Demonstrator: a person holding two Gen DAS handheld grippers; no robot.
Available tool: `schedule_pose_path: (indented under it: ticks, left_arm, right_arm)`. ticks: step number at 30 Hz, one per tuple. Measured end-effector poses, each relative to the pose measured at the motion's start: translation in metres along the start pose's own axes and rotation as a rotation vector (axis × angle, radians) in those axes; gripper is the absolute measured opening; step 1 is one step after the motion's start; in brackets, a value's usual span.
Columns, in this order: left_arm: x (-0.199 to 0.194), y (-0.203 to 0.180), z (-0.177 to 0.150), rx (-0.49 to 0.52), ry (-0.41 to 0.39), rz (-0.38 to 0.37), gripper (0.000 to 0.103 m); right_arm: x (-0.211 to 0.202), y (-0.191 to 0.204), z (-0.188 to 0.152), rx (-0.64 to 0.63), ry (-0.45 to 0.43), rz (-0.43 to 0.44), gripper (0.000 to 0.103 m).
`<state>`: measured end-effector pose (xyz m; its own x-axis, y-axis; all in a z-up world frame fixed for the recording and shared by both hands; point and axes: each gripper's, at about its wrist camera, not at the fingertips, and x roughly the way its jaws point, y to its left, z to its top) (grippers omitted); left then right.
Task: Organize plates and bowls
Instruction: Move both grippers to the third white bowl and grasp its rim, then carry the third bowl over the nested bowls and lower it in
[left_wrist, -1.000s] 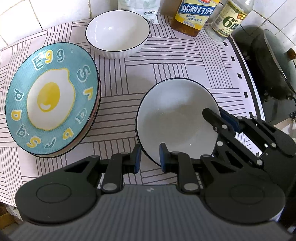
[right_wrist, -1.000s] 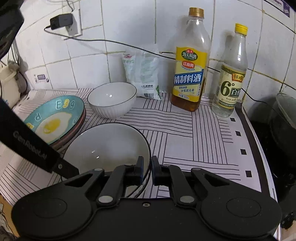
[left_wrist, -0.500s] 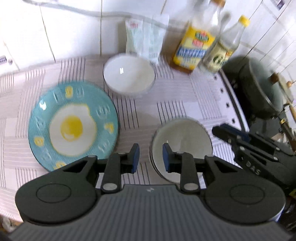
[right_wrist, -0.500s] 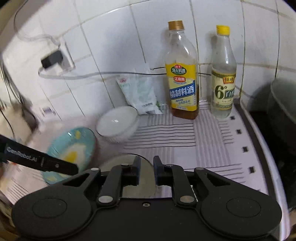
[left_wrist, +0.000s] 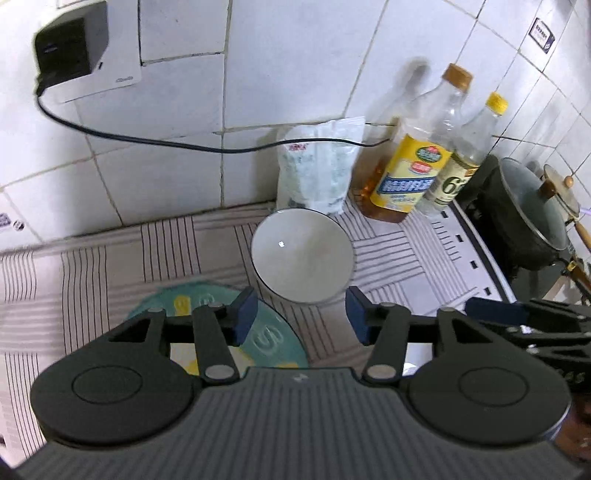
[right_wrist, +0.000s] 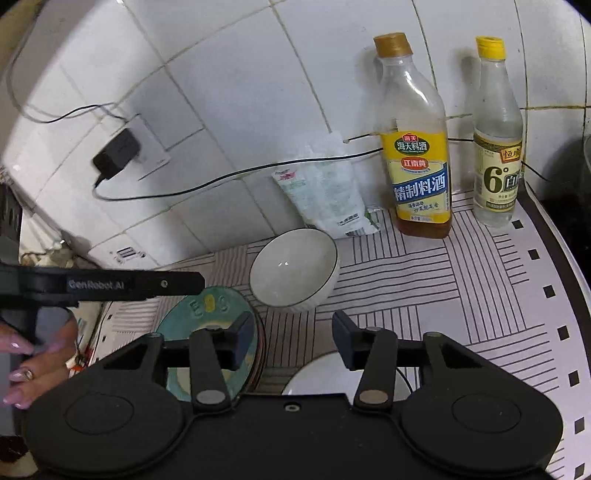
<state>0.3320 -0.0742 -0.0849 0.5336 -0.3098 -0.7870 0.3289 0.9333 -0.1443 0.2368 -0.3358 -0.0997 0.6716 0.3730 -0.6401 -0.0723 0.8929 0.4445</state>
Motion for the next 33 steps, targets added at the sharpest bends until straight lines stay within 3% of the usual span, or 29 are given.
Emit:
schedule_pose_path:
  ticks: [3,8,11,16,21,23,27,31,33]
  left_arm:
    - [0.021,0.009,0.005,0.028,-0.003,0.0,0.058]
    - [0.061,0.015,0.011,0.096,0.036,0.014,0.059]
    - [0.079,0.017,0.014,0.146,0.052,0.064,0.059]
    - [0.103,0.028,0.022,0.141,0.106,0.028,0.059]
    - [0.119,0.021,0.023,0.21,0.131,-0.002,0.055]
    - [0.125,0.016,0.023,0.231,0.143,-0.003,0.053]
    - [0.134,0.009,0.024,0.24,0.173,0.001,0.04]
    - [0.134,0.01,0.023,0.236,0.163,0.02,0.022]
    - [0.131,0.013,0.022,0.232,0.142,0.0,0.021]
  right_arm:
    - [0.015,-0.007,0.007,0.085,0.006,-0.01,0.064]
    - [0.047,-0.03,0.012,0.286,0.023,-0.03,0.064]
    - [0.067,-0.037,0.017,0.344,0.047,-0.031,0.064]
    - [0.1,-0.047,0.027,0.444,0.089,-0.004,0.064]
    - [0.13,-0.054,0.028,0.541,0.121,-0.004,0.062]
    - [0.139,-0.055,0.028,0.55,0.125,-0.017,0.055]
    - [0.151,-0.062,0.03,0.573,0.134,-0.044,0.019]
    - [0.151,-0.064,0.028,0.569,0.119,-0.072,0.011]
    - [0.151,-0.066,0.028,0.554,0.121,-0.081,0.01]
